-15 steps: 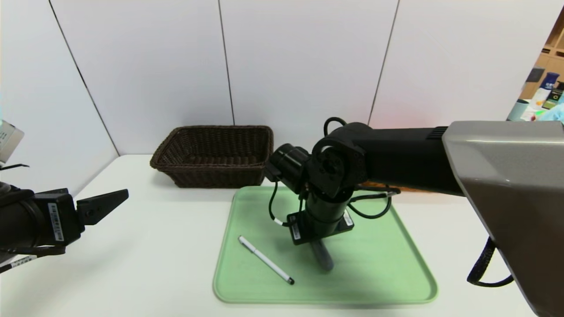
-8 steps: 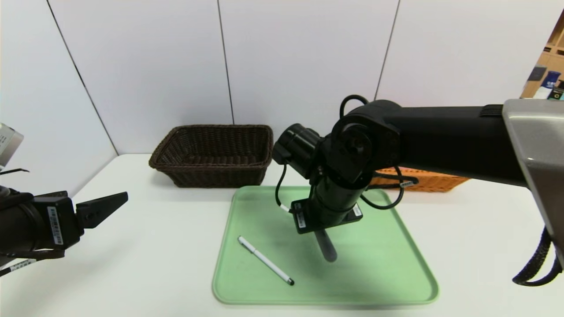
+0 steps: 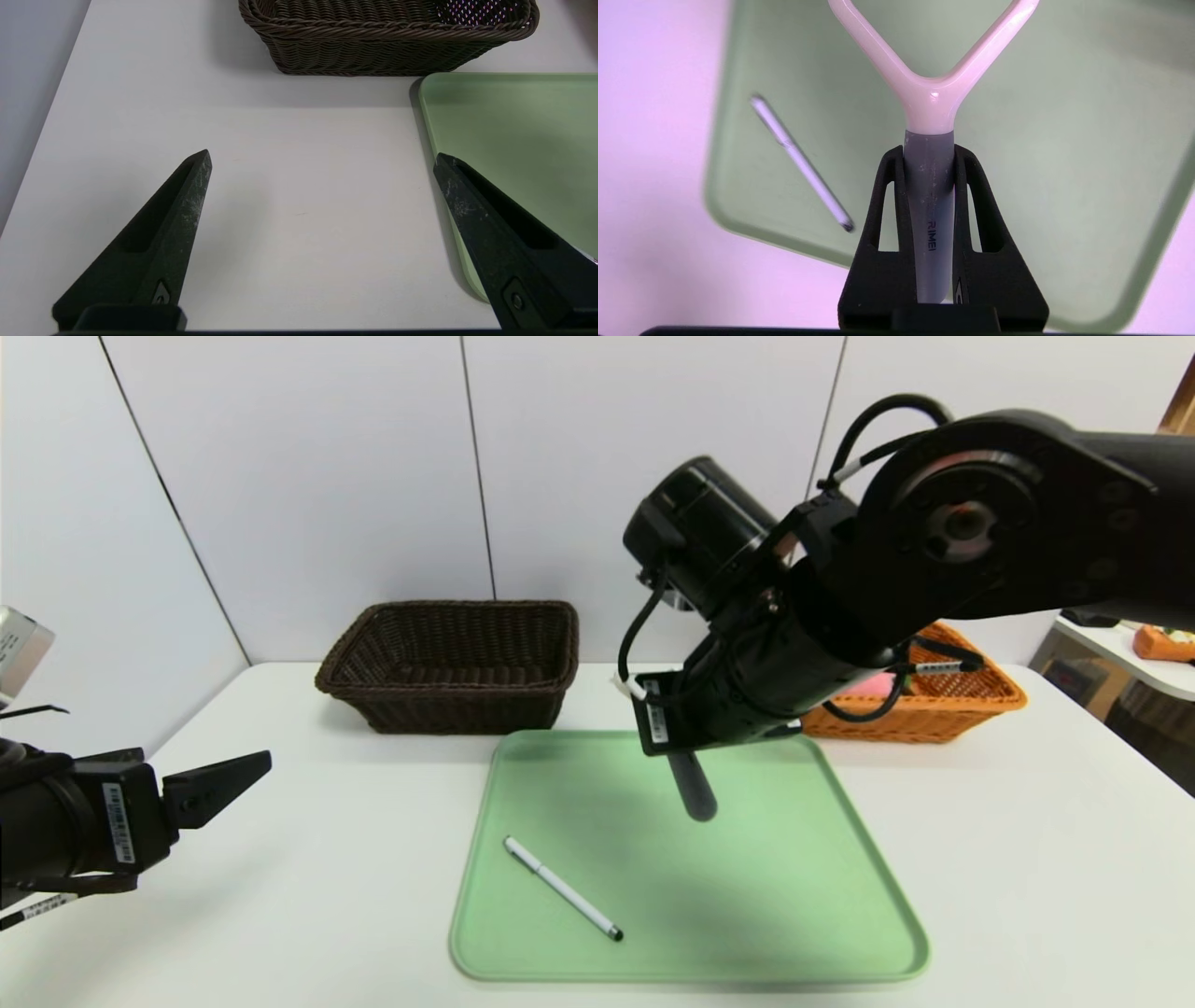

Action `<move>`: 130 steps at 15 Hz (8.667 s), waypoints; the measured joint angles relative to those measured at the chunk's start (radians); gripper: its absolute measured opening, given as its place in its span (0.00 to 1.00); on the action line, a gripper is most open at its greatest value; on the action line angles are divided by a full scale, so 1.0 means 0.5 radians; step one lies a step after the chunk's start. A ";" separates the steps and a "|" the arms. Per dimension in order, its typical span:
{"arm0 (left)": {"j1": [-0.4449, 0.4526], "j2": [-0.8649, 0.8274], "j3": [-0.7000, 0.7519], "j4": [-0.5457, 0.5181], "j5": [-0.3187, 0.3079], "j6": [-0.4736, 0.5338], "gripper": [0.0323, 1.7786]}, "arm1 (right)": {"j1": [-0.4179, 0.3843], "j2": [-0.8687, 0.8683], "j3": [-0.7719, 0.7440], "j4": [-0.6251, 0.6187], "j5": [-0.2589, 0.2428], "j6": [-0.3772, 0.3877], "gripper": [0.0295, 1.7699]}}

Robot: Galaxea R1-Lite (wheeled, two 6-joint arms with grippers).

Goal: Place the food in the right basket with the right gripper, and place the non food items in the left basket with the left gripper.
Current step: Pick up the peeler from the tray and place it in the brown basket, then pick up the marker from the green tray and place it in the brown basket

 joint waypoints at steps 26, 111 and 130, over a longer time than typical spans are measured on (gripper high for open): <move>-0.001 -0.034 0.117 -0.003 0.004 0.014 0.95 | -0.137 0.867 -0.015 -2.591 0.037 -0.814 0.12; -1.341 1.683 -1.943 1.849 0.151 -1.831 0.95 | -1.186 -1.431 2.118 -1.103 0.302 -1.018 0.96; -1.130 2.073 -2.162 2.031 -0.192 -2.182 0.95 | -1.163 -1.472 2.141 -1.108 0.319 -1.020 0.96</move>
